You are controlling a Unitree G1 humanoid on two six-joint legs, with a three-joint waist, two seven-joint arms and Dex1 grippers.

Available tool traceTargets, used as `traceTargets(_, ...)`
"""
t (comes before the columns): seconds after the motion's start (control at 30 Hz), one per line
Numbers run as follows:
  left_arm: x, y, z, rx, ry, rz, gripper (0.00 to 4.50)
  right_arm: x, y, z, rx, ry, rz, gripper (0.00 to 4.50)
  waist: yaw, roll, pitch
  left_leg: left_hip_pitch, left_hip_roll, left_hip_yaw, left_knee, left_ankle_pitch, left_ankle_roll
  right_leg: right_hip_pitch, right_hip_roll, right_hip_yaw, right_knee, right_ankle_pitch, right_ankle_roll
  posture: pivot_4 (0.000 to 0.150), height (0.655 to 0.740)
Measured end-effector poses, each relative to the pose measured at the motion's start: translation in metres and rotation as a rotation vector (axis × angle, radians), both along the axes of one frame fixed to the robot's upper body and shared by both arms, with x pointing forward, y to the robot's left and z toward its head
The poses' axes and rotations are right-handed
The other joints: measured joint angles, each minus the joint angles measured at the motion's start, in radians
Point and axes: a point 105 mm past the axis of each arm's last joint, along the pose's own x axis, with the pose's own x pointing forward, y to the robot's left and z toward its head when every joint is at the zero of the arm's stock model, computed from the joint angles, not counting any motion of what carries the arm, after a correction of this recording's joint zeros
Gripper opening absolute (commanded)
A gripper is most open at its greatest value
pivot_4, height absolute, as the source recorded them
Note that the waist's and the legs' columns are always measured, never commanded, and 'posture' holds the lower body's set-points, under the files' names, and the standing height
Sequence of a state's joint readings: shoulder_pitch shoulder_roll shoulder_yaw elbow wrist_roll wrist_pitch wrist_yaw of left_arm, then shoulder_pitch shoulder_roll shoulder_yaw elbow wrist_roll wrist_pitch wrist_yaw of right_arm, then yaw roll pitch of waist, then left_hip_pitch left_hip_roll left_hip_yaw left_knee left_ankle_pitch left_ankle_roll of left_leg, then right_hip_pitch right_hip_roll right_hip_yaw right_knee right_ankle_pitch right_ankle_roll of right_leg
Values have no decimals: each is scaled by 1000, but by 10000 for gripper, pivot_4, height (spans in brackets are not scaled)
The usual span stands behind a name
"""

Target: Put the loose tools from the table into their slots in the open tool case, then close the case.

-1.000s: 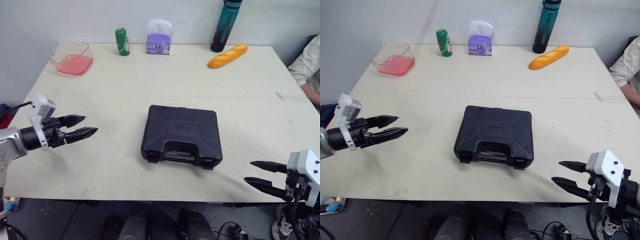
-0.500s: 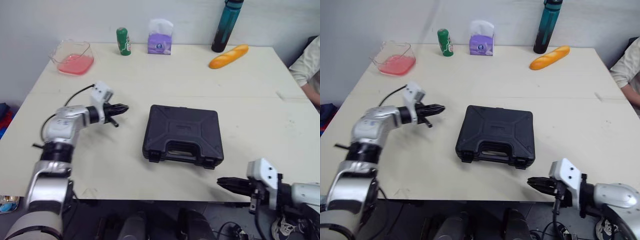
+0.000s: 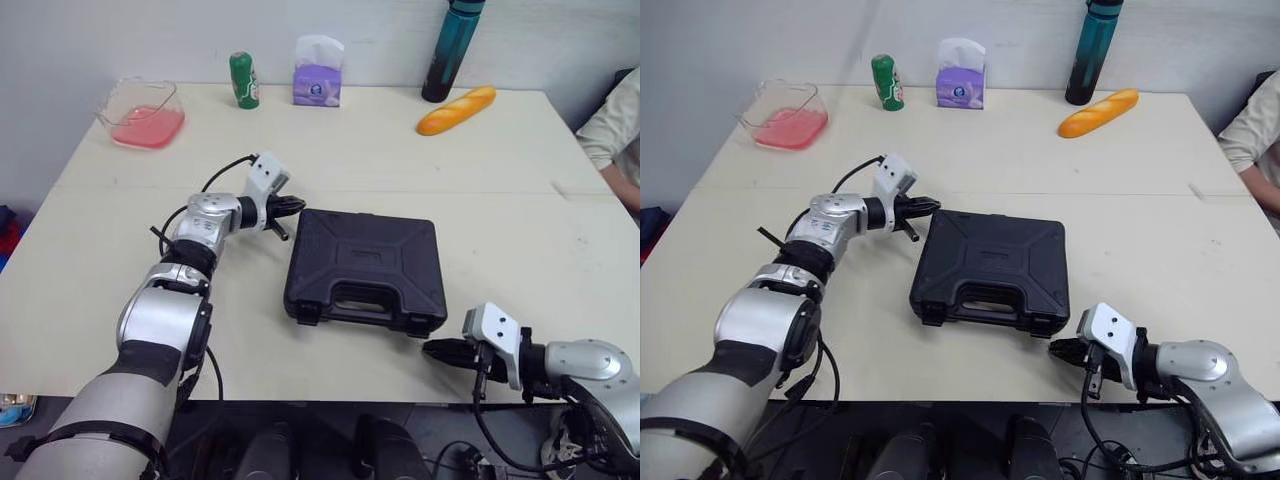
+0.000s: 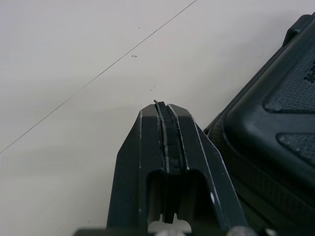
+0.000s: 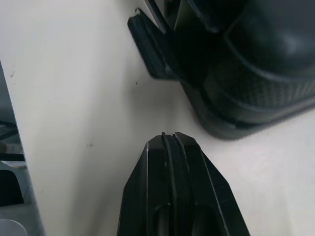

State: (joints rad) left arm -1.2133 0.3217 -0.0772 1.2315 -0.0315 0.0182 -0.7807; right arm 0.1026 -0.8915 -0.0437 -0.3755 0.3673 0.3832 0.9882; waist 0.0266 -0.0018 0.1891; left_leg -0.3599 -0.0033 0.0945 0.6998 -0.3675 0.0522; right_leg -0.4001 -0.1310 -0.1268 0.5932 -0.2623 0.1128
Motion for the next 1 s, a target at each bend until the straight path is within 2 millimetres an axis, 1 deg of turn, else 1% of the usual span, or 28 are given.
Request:
traceTargets(0.13,-4,-3,-1,31,-14,-60,630,9,-7,1,-32,-23,12,0,-1,0,0,0,0,0,0,0,0,0,0,0,0,0,0,1500,7400)
traceTargets(0.3,-19,9,-3,62,6,-190,630,21,-21,6,-60,-40,10,0,-3,0,0,0,0,0,0,0,0,0,-1,0,0,0,0,1500,7400)
traceTargets(0.4,-33,12,-9,76,29,-305,630,30,-34,12,-94,-63,-17,0,0,0,0,-1,0,-1,1,0,1,0,-1,-1,0,0,0,1500,7400)
traceTargets(0.47,-48,12,-15,92,36,-404,630,36,-36,19,-106,-95,-10,0,-3,0,0,-1,0,-1,1,0,0,0,-1,-1,0,0,0,1500,7400)
traceTargets(0.57,-68,13,-20,108,50,-511,630,41,-41,24,-131,-118,-5,0,-5,0,0,-1,0,-2,1,0,0,-1,-1,-1,0,0,0,1500,7400)
traceTargets(0.73,-105,18,-27,137,94,-618,630,43,-47,21,-155,-118,-19,0,-6,0,0,-1,1,-2,1,0,0,-1,-1,-1,0,0,0,1500,7400)
traceTargets(0.77,-108,17,-28,137,98,-623,630,42,-49,20,-160,-112,-25,0,-6,0,0,-1,1,-2,1,0,0,-1,-1,-1,0,0,0,1500,7400)
traceTargets(0.83,-111,16,-25,143,90,-616,630,36,-58,14,-168,-91,-60,0,6,0,0,-4,0,-5,3,0,1,0,-2,-3,0,0,0,1500,7400)
traceTargets(0.9,-109,20,-20,140,94,-581,630,29,-70,12,-172,-85,-122,0,10,0,0,-6,0,-6,5,1,1,0,-2,-3,0,0,0,1500,7400)
traceTargets(0.93,-108,19,-16,124,99,-572,630,26,-77,12,-171,-84,-164,0,12,0,0,-7,0,-7,6,1,1,0,-2,-4,0,1,1,1500,7400)
traceTargets(1.0,-107,15,2,57,100,-569,630,22,-91,16,-152,-87,-266,0,14,1,0,-9,0,-8,8,1,1,0,-2,-5,0,1,1,1500,7400)
